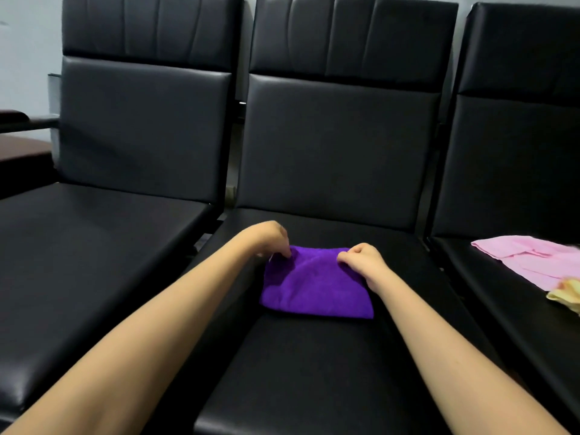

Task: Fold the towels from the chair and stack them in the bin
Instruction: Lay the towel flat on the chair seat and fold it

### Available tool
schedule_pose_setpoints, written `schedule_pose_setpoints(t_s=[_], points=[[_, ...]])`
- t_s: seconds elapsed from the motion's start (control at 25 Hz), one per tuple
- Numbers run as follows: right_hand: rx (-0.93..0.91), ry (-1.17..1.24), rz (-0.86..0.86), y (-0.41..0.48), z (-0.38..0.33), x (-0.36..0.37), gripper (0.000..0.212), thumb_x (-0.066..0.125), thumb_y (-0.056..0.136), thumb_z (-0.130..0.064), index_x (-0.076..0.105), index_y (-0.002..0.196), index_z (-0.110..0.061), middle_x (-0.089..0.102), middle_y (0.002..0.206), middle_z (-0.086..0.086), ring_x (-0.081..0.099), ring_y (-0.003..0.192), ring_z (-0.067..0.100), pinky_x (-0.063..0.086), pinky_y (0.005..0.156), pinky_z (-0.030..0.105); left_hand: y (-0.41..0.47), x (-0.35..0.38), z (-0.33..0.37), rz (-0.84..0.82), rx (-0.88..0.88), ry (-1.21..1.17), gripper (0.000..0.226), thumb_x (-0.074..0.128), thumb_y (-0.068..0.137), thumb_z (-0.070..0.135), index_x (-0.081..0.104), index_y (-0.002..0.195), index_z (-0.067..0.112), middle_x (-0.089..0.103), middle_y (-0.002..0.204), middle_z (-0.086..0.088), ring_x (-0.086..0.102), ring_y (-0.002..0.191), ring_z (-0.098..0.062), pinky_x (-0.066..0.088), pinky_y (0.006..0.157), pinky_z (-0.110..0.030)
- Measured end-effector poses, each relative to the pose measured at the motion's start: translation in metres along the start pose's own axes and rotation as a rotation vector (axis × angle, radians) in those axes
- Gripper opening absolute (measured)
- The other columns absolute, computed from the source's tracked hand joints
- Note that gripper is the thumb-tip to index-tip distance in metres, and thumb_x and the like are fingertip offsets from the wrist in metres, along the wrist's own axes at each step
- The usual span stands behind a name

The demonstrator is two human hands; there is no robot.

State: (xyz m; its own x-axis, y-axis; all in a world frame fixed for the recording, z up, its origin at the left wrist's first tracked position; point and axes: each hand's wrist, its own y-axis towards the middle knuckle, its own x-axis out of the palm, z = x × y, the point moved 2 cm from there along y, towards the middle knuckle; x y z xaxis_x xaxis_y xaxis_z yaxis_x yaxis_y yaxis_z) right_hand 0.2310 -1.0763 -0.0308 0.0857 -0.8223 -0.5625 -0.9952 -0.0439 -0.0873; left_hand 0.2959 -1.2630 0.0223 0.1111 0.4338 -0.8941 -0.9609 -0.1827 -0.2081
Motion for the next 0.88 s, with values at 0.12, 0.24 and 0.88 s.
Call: schedule_pose_setpoints(t_s=[0.12, 0.24, 0.88], points=[[-0.002, -0.059, 0.126, 0.009, 0.004, 0.0, 0.015, 0.061, 0.084, -0.026, 0.053, 0.072, -0.021, 0.062, 0.089, 0.004, 0.058, 0.086, 0.023, 0.046, 0.078, 0.033, 0.009, -0.001, -0.004, 0.233, 0.034, -0.162, 0.015, 0.057, 0.087, 0.014, 0.061, 0.1, 0.009, 0.062, 0.084, -0.011, 0.06, 0.073, -0.025, 0.043, 0.048, -0.02], [-0.03, -0.171, 0.203, 0.004, 0.008, -0.003, 0.015, 0.049, 0.095, -0.035, 0.055, 0.094, -0.02, 0.055, 0.095, 0.0, 0.052, 0.091, 0.022, 0.039, 0.079, 0.031, 0.009, 0.025, -0.011, 0.394, -0.003, 0.07, 0.03, 0.05, 0.094, 0.026, 0.051, 0.116, 0.006, 0.059, 0.12, -0.016, 0.056, 0.111, -0.035, 0.046, 0.081, -0.034], [0.121, -0.166, 0.102, -0.045, 0.005, 0.0, 0.048, 0.067, 0.082, -0.034, 0.057, 0.121, -0.008, 0.06, 0.124, 0.012, 0.057, 0.112, 0.032, 0.048, 0.094, 0.038, -0.012, 0.057, 0.017, 0.282, -0.221, -0.176, 0.036, 0.053, 0.092, 0.025, 0.055, 0.122, 0.004, 0.057, 0.126, -0.011, 0.055, 0.117, -0.029, 0.046, 0.089, -0.034]])
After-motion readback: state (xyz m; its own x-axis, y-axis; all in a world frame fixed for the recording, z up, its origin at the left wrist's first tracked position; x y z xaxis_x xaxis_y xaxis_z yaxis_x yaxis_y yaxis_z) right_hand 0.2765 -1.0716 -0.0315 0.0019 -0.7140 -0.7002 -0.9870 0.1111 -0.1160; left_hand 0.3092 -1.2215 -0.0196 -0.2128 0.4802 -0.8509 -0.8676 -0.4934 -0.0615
